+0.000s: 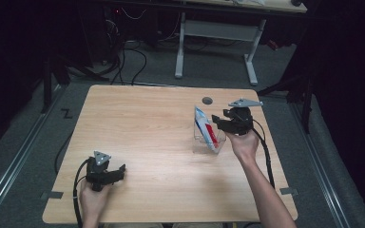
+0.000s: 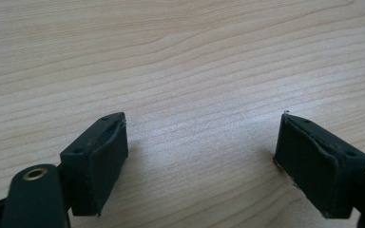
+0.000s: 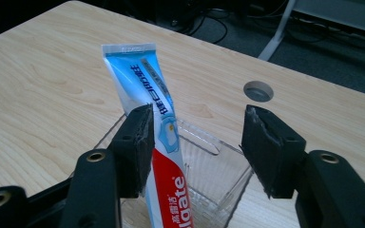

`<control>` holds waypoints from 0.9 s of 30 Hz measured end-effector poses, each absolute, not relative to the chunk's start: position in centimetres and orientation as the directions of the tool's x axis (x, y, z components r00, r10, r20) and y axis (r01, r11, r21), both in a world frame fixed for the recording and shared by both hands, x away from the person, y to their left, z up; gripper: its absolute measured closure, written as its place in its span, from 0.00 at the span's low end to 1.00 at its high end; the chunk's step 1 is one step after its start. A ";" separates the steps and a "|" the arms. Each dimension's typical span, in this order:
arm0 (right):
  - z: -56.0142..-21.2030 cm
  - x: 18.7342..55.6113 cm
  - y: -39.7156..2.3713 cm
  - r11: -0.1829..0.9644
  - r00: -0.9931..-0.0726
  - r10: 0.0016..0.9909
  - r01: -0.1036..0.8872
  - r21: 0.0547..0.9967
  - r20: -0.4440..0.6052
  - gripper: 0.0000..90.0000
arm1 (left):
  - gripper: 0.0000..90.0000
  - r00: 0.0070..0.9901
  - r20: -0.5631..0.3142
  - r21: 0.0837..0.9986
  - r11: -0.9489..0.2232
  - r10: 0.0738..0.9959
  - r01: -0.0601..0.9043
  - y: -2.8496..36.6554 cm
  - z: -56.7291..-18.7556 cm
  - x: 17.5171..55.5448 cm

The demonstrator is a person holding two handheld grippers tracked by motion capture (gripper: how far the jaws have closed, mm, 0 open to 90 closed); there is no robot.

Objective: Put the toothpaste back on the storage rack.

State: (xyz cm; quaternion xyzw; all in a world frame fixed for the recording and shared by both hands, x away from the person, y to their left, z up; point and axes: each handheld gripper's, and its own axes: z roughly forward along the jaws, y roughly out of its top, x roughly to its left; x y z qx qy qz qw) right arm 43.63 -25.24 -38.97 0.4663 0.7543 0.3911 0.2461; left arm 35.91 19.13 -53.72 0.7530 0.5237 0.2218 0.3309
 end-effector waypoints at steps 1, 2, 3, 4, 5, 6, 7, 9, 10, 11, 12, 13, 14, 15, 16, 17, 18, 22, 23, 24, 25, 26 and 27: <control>-38.9 43.6 -25.4 0.254 -0.437 0.899 0.510 0.822 -0.006 0.48 | 0.20 0.353 -0.013 0.731 -0.232 0.936 0.642 19.1 -53.7 35.9; -38.9 43.5 -25.5 0.246 -0.433 0.902 0.513 0.822 0.000 0.47 | 0.20 0.353 -0.013 0.731 -0.232 0.936 0.642 19.1 -53.7 35.9; -38.8 43.5 -25.8 0.241 -0.424 0.906 0.519 0.821 0.002 0.46 | 0.20 0.353 -0.013 0.731 -0.232 0.936 0.642 19.1 -53.7 35.9; -38.8 43.5 -25.8 0.241 -0.424 0.906 0.519 0.821 0.002 0.46 | 0.20 0.353 -0.013 0.731 -0.232 0.936 0.642 19.1 -53.7 35.9; -38.8 43.5 -25.9 0.240 -0.423 0.906 0.519 0.821 0.003 0.46 | 0.20 0.353 -0.013 0.731 -0.232 0.936 0.642 19.1 -53.7 35.9; -38.8 43.4 -26.0 0.234 -0.419 0.908 0.522 0.820 0.007 0.46 | 0.20 0.353 -0.013 0.731 -0.232 0.936 0.642 19.1 -53.7 35.9; -38.8 43.4 -26.2 0.231 -0.416 0.909 0.522 0.821 0.009 0.46 | 0.20 0.353 -0.013 0.731 -0.232 0.936 0.642 19.1 -53.7 35.9; -38.9 43.1 -26.6 0.211 -0.407 0.913 0.508 0.835 0.017 0.47 | 0.20 0.353 -0.013 0.731 -0.232 0.936 0.642 19.1 -53.7 35.9; -39.0 43.0 -26.8 0.200 -0.402 0.915 0.514 0.834 0.029 0.47 | 0.20 0.353 -0.013 0.731 -0.233 0.935 0.642 19.1 -53.7 35.9; -39.1 43.0 -27.1 0.198 -0.402 0.915 0.515 0.834 0.031 0.47 | 0.20 0.353 -0.013 0.731 -0.232 0.935 0.642 19.1 -53.7 35.9; -39.3 42.9 -27.3 0.191 -0.397 0.917 0.519 0.833 0.037 0.47 | 0.20 0.352 -0.015 0.732 -0.230 0.936 0.641 19.1 -53.7 35.9; -39.4 42.8 -27.5 0.186 -0.390 0.920 0.520 0.834 0.038 0.47 | 0.20 0.352 -0.015 0.732 -0.230 0.936 0.641 19.1 -53.7 35.9; -39.5 42.7 -27.8 0.181 -0.388 0.921 0.516 0.837 0.040 0.48 | 0.20 0.352 -0.015 0.732 -0.230 0.936 0.641 19.1 -53.7 35.9; -39.5 42.6 -28.0 0.174 -0.385 0.922 0.515 0.839 0.045 0.48 | 0.20 0.352 -0.014 0.732 -0.230 0.936 0.641 19.1 -53.7 35.9; -39.5 42.4 -28.3 0.166 -0.380 0.924 0.516 0.841 0.051 0.48 | 0.20 0.354 -0.013 0.732 -0.232 0.935 0.641 19.1 -53.7 35.9; -39.5 42.3 -28.5 0.166 -0.380 0.924 0.515 0.841 0.050 0.48 | 0.20 0.354 -0.013 0.732 -0.232 0.935 0.641 19.1 -53.7 35.9; -39.5 42.3 -28.5 0.166 -0.380 0.924 0.515 0.841 0.050 0.48 | 0.20 0.352 -0.014 0.731 -0.231 0.936 0.642 19.1 -53.7 35.9; -39.4 42.0 -29.0 0.163 -0.373 0.927 0.519 0.839 0.051 0.48 | 0.20 0.353 -0.014 0.732 -0.231 0.936 0.642 19.1 -53.7 35.9; -39.3 41.9 -29.2 0.154 -0.367 0.928 0.524 0.838 0.059 0.48 | 0.20 0.352 -0.014 0.731 -0.231 0.936 0.642 19.1 -53.7 35.9; -39.3 41.9 -29.2 0.154 -0.367 0.928 0.524 0.838 0.059 0.48 | 0.20 0.352 -0.014 0.732 -0.231 0.936 0.642 19.1 -53.7 35.9; -39.3 41.8 -29.4 0.156 -0.368 0.928 0.521 0.839 0.056 0.48 | 0.20 0.352 -0.014 0.732 -0.231 0.936 0.642 19.1 -53.7 35.9; -39.3 41.7 -29.4 0.151 -0.364 0.930 0.523 0.838 0.059 0.48 | 0.20 0.353 -0.014 0.731 -0.231 0.936 0.642 19.1 -53.7 35.9; -39.3 41.6 -29.7 0.153 -0.366 0.929 0.519 0.841 0.057 0.48 | 0.20 0.353 -0.013 0.731 -0.232 0.936 0.641 19.1 -53.7 35.9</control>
